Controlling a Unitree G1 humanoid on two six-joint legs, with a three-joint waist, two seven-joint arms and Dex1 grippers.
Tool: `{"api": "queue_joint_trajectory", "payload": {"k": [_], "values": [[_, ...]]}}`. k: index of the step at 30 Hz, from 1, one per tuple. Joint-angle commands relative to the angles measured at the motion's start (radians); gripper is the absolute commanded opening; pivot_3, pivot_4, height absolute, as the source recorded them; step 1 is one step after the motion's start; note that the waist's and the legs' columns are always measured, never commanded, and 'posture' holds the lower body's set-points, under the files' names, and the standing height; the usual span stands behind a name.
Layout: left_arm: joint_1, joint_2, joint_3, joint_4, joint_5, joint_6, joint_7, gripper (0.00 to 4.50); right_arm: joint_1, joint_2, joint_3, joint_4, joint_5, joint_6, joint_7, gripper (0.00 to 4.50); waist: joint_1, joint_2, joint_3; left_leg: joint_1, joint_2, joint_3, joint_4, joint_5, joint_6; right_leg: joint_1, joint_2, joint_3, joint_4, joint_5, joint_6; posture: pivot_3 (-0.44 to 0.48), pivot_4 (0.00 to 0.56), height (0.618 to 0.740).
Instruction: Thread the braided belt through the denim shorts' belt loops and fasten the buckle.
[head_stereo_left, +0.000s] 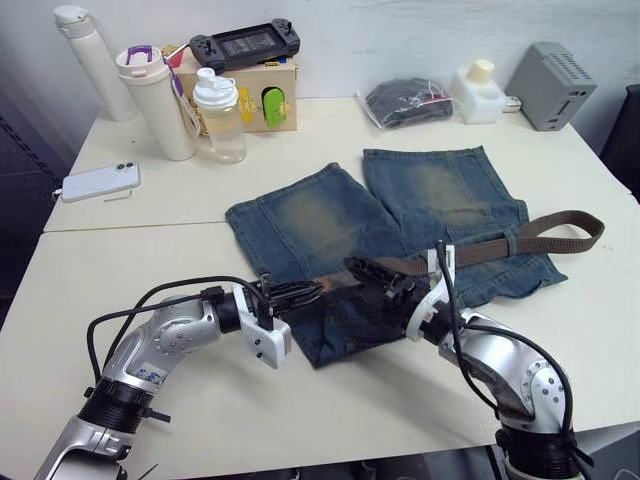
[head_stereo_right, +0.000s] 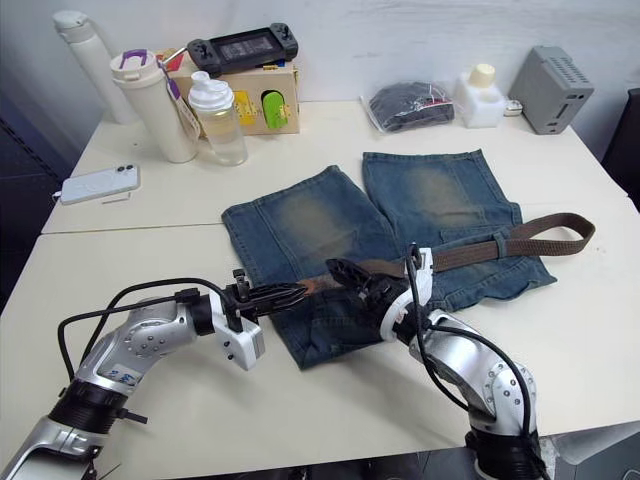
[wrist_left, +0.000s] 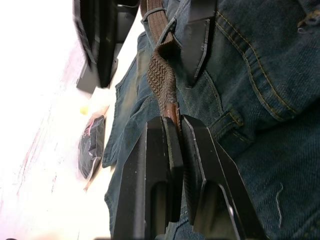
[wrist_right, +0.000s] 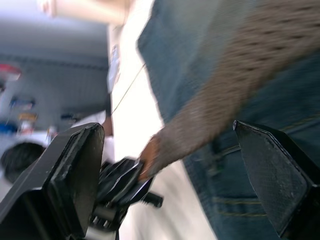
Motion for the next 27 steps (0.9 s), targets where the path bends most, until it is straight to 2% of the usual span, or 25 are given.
{"api": "queue_joint_trajectory", "payload": {"k": [1,3,6,7,10,11,17,19,21,24,25,27], "values": [[-0.004,0.010,0.021,-0.042,-0.007,-0.001,0.010,0.00,0.000,0.015,-0.003,-0.031,0.025,-0.025,-0.024,4.22,-0.001,0.000,0.000,0.000,0.000,0.000,0.000,0.000,0.000,0.000,0.000,0.000,0.000,0.000,0.000,0.000,0.150,0.690],[-0.004,0.013,0.021,-0.042,-0.006,-0.001,0.011,0.00,0.001,0.017,0.000,-0.034,0.025,-0.029,-0.027,3.67,-0.001,0.000,0.000,0.000,0.000,0.000,0.000,0.000,0.000,0.000,0.000,0.000,0.000,0.000,0.000,0.000,0.150,0.690],[-0.005,0.014,0.019,-0.043,-0.009,0.001,0.010,0.00,-0.006,0.015,0.005,-0.035,0.025,-0.039,-0.024,2.31,0.000,0.000,0.000,0.000,0.000,0.001,0.000,0.000,0.000,0.000,0.000,0.001,0.000,0.000,0.000,0.000,0.150,0.690],[-0.005,0.014,0.019,-0.043,-0.011,0.001,0.010,0.00,-0.008,0.015,0.006,-0.035,0.025,-0.046,-0.021,1.68,0.000,0.000,0.000,0.000,0.000,0.001,0.000,0.000,0.000,0.000,0.000,0.001,0.000,0.000,0.000,0.000,0.150,0.690],[-0.004,0.014,0.020,-0.044,-0.017,0.003,0.009,0.00,-0.011,0.014,0.008,-0.035,0.025,-0.070,-0.021,0.37,-0.001,0.000,0.000,0.000,0.000,0.001,0.000,0.000,0.000,-0.001,0.000,0.001,0.000,0.000,0.000,0.000,0.150,0.690],[-0.004,0.015,0.020,-0.045,-0.019,0.002,0.009,0.00,-0.012,0.012,0.009,-0.034,0.024,-0.077,-0.021,0.10,-0.001,0.000,0.000,0.000,0.000,0.001,0.000,0.000,0.000,-0.001,-0.001,0.001,0.000,0.000,0.000,0.000,0.150,0.690],[0.013,0.018,0.023,-0.063,-0.064,0.038,-0.012,0.00,-0.022,0.003,0.016,-0.032,0.014,-0.094,-0.010,0.10,-0.001,0.000,0.000,-0.001,0.001,0.002,-0.001,0.000,0.000,-0.003,-0.001,0.002,0.001,0.000,0.000,0.000,0.150,0.690],[0.039,0.016,0.028,-0.089,-0.162,0.096,-0.045,0.84,-0.027,0.002,0.014,-0.030,-0.007,-0.098,0.008,0.00,-0.001,0.000,0.000,-0.002,0.001,0.003,-0.001,0.000,0.000,-0.005,-0.001,0.002,0.001,0.000,0.000,0.000,0.150,0.690],[0.078,0.023,0.034,-0.124,-0.264,0.217,-0.100,1.51,-0.035,-0.017,0.011,-0.028,-0.051,-0.085,0.042,0.00,-0.003,0.000,0.000,-0.004,0.001,0.005,-0.001,0.000,0.000,-0.008,-0.001,0.003,0.003,0.000,0.000,0.000,0.150,0.690],[0.171,0.060,0.073,-0.213,-0.455,0.423,-0.183,2.78,-0.042,-0.051,0.008,-0.027,-0.117,-0.069,0.103,0.00,-0.009,0.000,0.000,-0.004,0.001,0.006,-0.001,0.000,0.000,-0.010,-0.001,0.003,0.003,0.000,0.000,0.000,0.150,0.690],[0.207,0.076,0.097,-0.248,-0.521,0.494,-0.206,3.04,-0.044,-0.070,0.007,-0.026,-0.149,-0.059,0.134,0.00,-0.012,0.000,0.000,-0.004,0.001,0.006,-0.001,0.000,0.000,-0.010,-0.001,0.004,0.003,0.000,0.000,0.000,0.150,0.690],[0.277,0.106,0.149,-0.293,-0.619,0.590,-0.239,3.04,-0.037,-0.101,-0.005,-0.023,-0.181,-0.051,0.180,0.00,-0.022,0.000,0.000,-0.004,0.002,0.006,-0.001,0.000,0.000,-0.010,-0.001,0.004,0.003,0.000,-0.001,0.000,0.150,0.690]]}}
